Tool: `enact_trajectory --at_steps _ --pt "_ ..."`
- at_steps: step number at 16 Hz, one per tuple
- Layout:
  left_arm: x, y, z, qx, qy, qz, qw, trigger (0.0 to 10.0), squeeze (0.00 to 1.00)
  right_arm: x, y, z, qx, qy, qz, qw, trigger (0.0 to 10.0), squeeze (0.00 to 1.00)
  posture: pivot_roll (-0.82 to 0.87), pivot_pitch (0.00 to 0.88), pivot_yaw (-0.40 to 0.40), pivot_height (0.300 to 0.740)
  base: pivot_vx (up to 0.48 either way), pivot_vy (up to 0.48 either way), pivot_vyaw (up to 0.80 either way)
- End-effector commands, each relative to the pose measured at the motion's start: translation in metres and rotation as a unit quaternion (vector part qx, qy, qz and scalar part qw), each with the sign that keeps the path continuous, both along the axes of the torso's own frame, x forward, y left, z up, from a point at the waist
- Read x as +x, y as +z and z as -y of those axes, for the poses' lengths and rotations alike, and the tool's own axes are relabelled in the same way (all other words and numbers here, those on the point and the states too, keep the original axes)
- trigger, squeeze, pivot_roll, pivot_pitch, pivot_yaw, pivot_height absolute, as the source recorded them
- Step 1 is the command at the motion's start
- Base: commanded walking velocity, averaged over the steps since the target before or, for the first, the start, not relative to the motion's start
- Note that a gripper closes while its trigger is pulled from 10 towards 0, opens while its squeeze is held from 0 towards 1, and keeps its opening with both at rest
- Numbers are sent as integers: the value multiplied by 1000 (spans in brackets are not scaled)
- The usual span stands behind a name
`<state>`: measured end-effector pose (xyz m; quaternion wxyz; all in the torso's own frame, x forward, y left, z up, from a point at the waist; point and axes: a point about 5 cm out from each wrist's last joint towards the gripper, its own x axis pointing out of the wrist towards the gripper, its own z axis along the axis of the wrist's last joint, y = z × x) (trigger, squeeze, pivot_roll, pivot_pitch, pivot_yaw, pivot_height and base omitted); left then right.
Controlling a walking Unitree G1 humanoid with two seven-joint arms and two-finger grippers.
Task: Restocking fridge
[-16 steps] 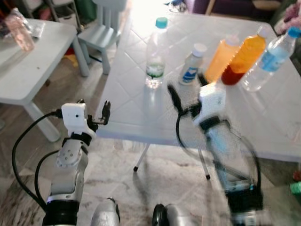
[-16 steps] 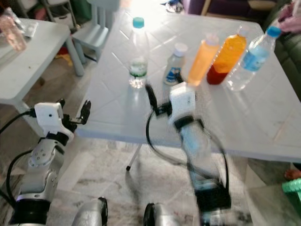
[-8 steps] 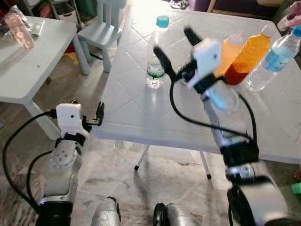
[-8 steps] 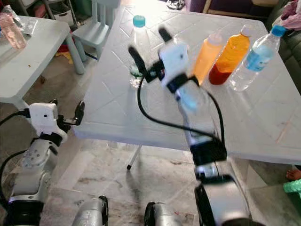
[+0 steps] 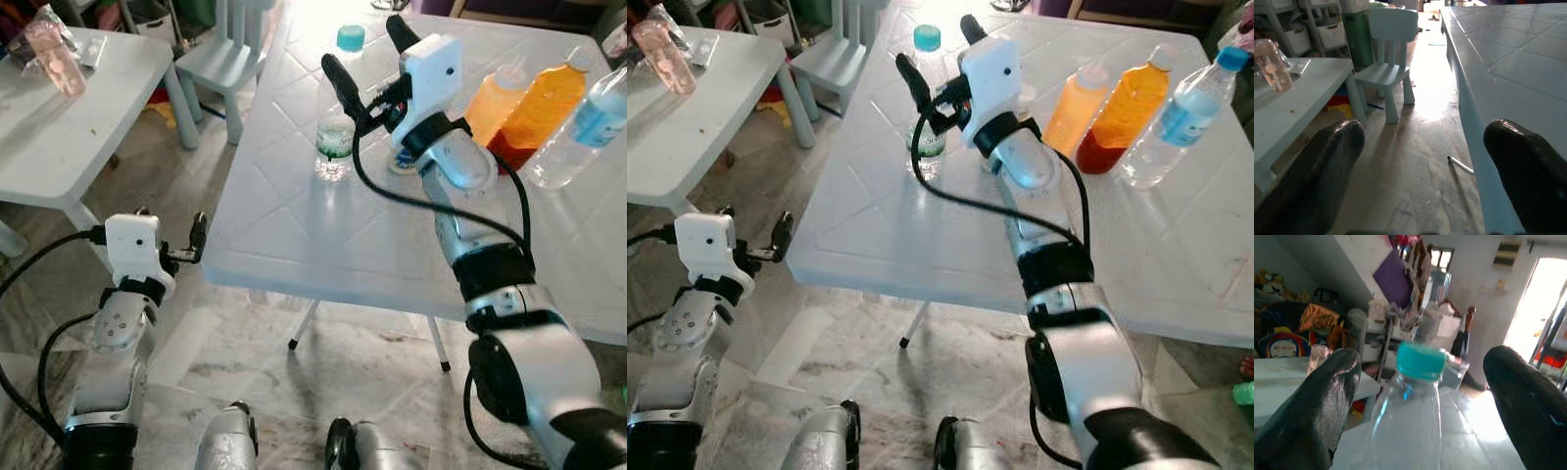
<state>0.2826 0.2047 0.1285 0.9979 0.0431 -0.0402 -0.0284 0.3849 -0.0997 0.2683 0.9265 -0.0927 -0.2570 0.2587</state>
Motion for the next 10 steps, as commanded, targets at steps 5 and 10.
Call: enact_trajectory --at_steps 5,10 --pt "-5 0 -6 18 -3 -8 1000 10000 0 13 13 -5 6 29 -23 999 10000 0 198 217 -21 740 0 0 0" --pt "-8 -1 -7 23 -4 -14 1000 10000 0 18 18 -17 -10 65 -47 997 4980 0 209 222 -16 740 0 0 0"
